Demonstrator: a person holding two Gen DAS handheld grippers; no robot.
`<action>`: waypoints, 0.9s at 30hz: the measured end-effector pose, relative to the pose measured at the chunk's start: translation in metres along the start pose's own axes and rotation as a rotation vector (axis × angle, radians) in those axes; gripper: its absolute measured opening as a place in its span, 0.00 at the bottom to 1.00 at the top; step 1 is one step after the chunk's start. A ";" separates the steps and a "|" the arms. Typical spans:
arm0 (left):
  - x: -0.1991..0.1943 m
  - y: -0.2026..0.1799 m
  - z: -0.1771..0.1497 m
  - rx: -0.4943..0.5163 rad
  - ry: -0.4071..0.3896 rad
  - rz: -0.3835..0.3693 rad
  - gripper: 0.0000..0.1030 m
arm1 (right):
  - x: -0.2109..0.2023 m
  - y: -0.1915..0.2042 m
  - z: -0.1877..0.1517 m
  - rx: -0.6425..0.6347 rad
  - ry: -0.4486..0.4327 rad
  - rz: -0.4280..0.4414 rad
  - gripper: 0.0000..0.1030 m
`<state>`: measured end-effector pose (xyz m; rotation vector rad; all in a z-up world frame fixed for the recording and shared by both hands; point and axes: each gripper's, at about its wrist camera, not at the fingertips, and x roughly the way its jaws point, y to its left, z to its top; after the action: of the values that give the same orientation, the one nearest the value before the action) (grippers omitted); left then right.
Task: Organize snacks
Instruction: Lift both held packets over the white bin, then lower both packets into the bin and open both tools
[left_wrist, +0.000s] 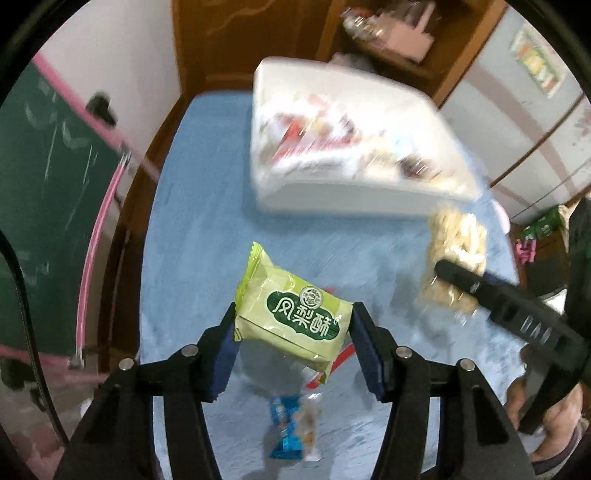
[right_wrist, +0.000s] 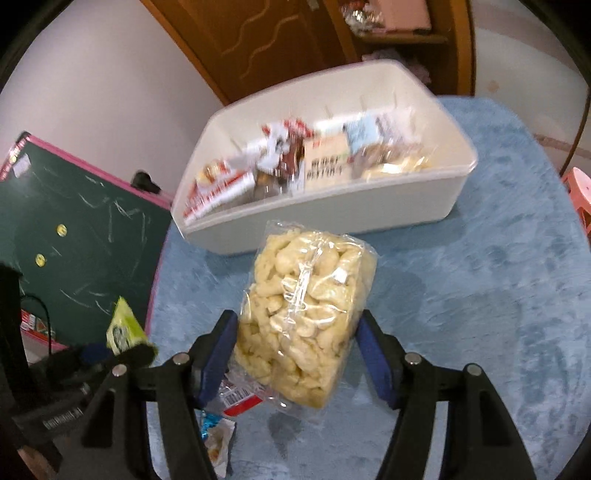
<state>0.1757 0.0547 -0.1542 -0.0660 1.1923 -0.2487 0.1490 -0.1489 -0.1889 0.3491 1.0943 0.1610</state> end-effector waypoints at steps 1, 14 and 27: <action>-0.006 -0.005 0.009 0.013 -0.020 -0.006 0.54 | -0.010 -0.003 0.003 0.001 -0.020 0.002 0.64; -0.079 -0.090 0.138 0.178 -0.272 -0.050 0.54 | -0.110 0.002 0.078 -0.079 -0.328 -0.058 0.64; -0.052 -0.103 0.212 0.204 -0.288 0.034 0.55 | -0.098 0.009 0.156 -0.119 -0.399 -0.146 0.64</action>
<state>0.3378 -0.0503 -0.0096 0.0947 0.8761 -0.3182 0.2438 -0.2007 -0.0397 0.1824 0.7088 0.0239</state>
